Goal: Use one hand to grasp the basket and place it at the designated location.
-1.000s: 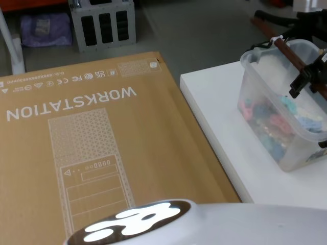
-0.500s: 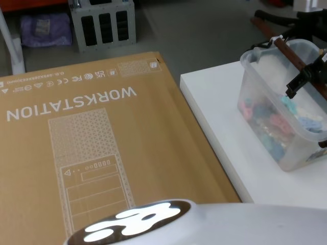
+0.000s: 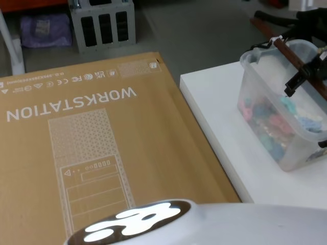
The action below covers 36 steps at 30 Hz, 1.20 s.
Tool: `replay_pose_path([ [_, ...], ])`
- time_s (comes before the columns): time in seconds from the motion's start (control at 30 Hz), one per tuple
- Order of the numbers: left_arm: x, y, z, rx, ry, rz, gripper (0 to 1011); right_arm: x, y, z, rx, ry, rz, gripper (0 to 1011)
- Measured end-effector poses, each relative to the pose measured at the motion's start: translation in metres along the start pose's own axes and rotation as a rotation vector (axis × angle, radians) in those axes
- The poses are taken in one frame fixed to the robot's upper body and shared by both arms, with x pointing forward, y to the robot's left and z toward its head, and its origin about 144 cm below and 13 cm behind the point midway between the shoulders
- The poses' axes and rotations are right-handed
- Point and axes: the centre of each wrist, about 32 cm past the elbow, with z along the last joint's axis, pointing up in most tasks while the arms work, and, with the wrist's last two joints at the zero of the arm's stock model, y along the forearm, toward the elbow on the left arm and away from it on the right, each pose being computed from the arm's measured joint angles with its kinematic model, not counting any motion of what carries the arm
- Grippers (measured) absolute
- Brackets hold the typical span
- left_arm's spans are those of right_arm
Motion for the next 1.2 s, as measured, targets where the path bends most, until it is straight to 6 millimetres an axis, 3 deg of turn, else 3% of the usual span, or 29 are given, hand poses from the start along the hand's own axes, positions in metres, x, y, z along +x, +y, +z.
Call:
replay_pose_path([
  [0.37, 0.000, 0.000, 0.000, 0.000, 0.001, 0.000, 0, 0.018, -0.003, 0.009, -0.025, -0.105, -0.012, 1000],
  [0.7, 0.000, 0.000, 0.000, 0.000, 0.000, 0.000, 0, 0.029, -0.018, 0.022, -0.087, -0.137, -0.040, 1000],
  [1.2, 0.000, 0.000, 0.000, 0.000, 0.001, 0.000, 0, 0.023, -0.050, 0.043, -0.170, -0.148, -0.126, 1000],
])
